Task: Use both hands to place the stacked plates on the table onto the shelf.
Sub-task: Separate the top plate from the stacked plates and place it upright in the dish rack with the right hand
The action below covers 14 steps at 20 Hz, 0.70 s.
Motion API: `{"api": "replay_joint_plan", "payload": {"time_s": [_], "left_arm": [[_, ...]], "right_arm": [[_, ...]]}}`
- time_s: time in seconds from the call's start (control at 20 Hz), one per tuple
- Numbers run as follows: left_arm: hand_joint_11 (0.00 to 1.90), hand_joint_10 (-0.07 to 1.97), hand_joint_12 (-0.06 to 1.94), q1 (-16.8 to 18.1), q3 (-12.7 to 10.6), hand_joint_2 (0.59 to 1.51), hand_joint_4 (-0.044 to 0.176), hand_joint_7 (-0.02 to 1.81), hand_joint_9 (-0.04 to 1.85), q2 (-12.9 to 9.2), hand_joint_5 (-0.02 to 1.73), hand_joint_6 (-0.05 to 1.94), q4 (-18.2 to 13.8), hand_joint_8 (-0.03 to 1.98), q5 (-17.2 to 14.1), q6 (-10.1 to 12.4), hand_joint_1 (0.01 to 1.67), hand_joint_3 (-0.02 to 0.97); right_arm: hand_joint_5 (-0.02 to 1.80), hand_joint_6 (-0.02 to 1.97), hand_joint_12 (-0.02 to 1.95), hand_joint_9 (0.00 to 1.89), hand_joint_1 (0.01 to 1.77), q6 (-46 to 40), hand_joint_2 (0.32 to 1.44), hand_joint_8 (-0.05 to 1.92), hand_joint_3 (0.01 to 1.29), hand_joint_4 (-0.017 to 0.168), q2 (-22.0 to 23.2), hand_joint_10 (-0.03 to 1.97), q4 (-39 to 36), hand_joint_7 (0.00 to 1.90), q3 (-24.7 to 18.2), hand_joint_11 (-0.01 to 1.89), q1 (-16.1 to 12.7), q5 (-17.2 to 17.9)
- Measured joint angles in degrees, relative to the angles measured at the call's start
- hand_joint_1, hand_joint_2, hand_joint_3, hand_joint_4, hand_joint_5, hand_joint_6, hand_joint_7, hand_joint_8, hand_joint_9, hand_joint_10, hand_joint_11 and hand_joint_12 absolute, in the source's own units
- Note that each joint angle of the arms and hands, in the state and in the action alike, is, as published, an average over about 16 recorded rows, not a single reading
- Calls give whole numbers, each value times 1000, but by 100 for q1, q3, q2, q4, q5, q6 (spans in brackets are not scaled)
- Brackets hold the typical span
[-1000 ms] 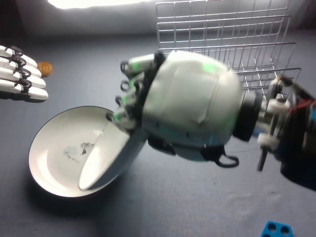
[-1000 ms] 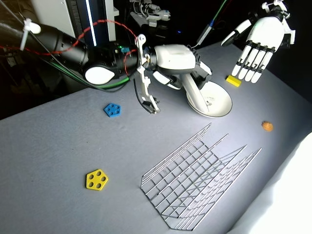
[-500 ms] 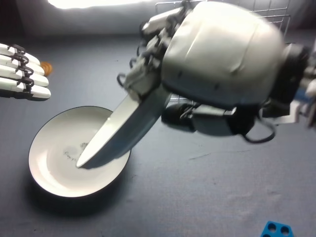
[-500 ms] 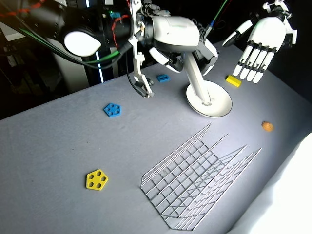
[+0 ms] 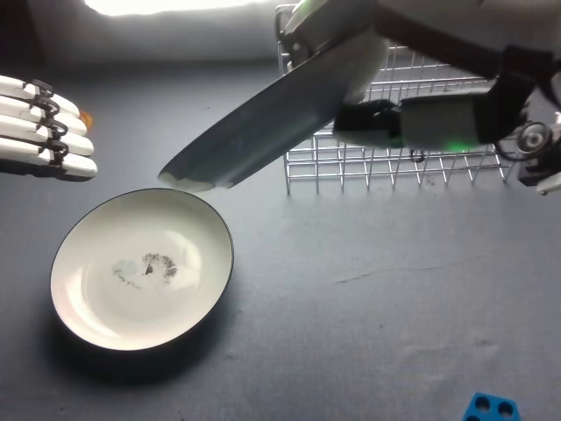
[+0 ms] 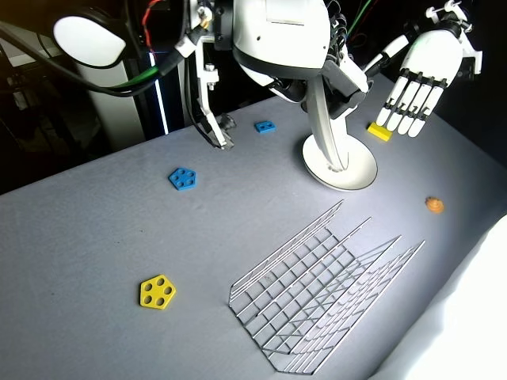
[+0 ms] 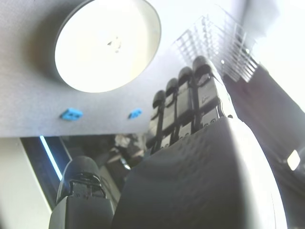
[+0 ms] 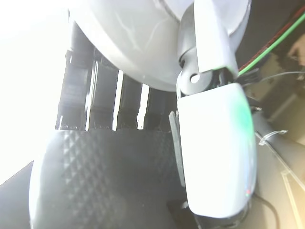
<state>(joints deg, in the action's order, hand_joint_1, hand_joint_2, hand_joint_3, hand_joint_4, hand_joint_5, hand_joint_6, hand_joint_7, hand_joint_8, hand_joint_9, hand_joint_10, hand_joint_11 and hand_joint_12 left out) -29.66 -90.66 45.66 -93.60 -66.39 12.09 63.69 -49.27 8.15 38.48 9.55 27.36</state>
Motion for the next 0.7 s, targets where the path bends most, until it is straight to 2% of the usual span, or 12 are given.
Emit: {"api": "replay_joint_plan", "payload": {"time_s": [0.25, 0.7], "left_arm": [[15, 3, 259, -141, 3, 1105, 3, 97, 91, 92, 77, 20, 99, 3, 44, -79, 16, 22], [14, 3, 265, -630, 26, 1107, 3, 102, 93, 329, 75, 20, 423, 2, 251, -218, 15, 22]], "right_arm": [[910, 1073, 1381, 938, 1233, -81, 1029, 1006, 12, 19, 199, 644, 170, 962, -4, 598, -40, -66], [909, 1076, 1375, 946, 1234, -76, 1029, 989, 11, 19, 359, 633, 43, 967, -6, 600, 95, -10]]}}
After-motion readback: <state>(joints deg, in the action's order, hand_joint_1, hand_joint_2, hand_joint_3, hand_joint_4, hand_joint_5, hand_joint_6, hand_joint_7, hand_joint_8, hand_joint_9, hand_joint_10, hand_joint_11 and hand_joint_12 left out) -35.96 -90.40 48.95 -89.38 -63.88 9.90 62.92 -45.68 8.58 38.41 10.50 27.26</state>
